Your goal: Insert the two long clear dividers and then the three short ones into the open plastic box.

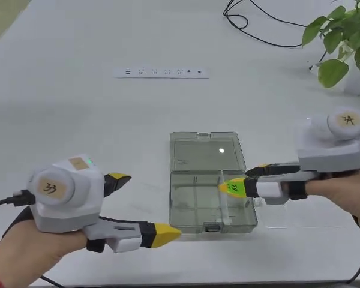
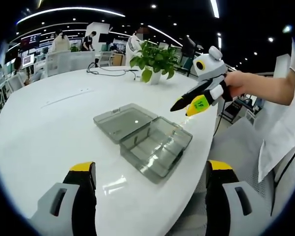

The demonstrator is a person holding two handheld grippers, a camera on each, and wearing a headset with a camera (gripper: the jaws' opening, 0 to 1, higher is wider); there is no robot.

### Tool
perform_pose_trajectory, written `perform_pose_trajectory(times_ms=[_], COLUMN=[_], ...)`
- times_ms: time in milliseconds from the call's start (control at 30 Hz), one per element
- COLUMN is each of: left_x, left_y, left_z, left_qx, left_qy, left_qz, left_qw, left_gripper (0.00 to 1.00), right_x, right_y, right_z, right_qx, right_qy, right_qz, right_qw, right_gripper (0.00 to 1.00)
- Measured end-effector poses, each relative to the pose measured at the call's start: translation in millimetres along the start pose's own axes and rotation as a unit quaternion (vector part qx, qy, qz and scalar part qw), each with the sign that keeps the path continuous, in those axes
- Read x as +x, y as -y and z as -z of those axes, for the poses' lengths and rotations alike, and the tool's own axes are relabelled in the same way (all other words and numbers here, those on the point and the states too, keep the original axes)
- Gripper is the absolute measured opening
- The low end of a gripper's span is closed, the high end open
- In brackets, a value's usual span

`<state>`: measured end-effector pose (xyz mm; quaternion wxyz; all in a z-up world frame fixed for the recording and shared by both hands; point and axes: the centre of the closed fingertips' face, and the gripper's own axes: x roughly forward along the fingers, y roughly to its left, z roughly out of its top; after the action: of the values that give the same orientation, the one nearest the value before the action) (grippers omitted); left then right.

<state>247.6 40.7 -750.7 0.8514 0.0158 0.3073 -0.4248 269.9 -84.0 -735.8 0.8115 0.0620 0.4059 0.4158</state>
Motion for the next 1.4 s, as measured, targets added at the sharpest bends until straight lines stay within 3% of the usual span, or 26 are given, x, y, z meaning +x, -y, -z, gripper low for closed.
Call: perform_pose_trajectory(times_ms=[100,200,367,500,733,800,867,1233,1400], left_x=[-1.1,-1.9,-2.0,-0.8,3.8,3.2,5.1,11.5,16.7], left_y=[-2.3,-3.9,-5.2,-7.2,-16.6,-19.2,-21.4,-36.2,-40.8], left_z=[0.8,2.6,5.8,7.5,17.5,24.5,23.9,50.9,56.5], left_qx=[-0.002,-0.007,-0.013,-0.013,-0.026,-0.045,-0.038,-0.075,-0.078], left_qy=[-0.003,-0.007,-0.015,-0.021,-0.05,-0.071,-0.066,-0.128,-0.142], left_qz=[-0.007,-0.014,-0.022,-0.028,-0.046,-0.055,-0.058,-0.093,-0.106], left_qw=[1.0,0.9999,0.9996,0.9993,0.9973,0.995,0.9954,0.9846,0.9812], left_gripper=[0.94,0.93,0.92,0.91,0.86,0.83,0.81,0.69,0.65], right_x=[-3.8,-9.3,-18.2,-27.0,-42.9,-47.3,-51.8,-65.5,-65.2], right_y=[-0.1,-1.9,-2.8,-0.7,9.5,13.8,16.9,26.9,27.8], right_z=[-0.2,3.7,7.0,11.5,23.4,27.8,31.8,45.8,48.9], right_qx=[-0.035,-0.092,-0.107,-0.138,-0.175,-0.184,-0.192,-0.215,-0.222], right_qy=[0.006,0.003,0.008,0.012,0.017,0.018,0.02,0.038,0.038], right_qz=[-0.009,-0.023,-0.037,-0.049,-0.054,-0.051,-0.05,-0.049,-0.049], right_qw=[0.9993,0.9955,0.9935,0.9892,0.983,0.9814,0.9799,0.9747,0.973], right_gripper=[0.64,0.69,0.75,0.79,0.85,0.87,0.87,0.89,0.88])
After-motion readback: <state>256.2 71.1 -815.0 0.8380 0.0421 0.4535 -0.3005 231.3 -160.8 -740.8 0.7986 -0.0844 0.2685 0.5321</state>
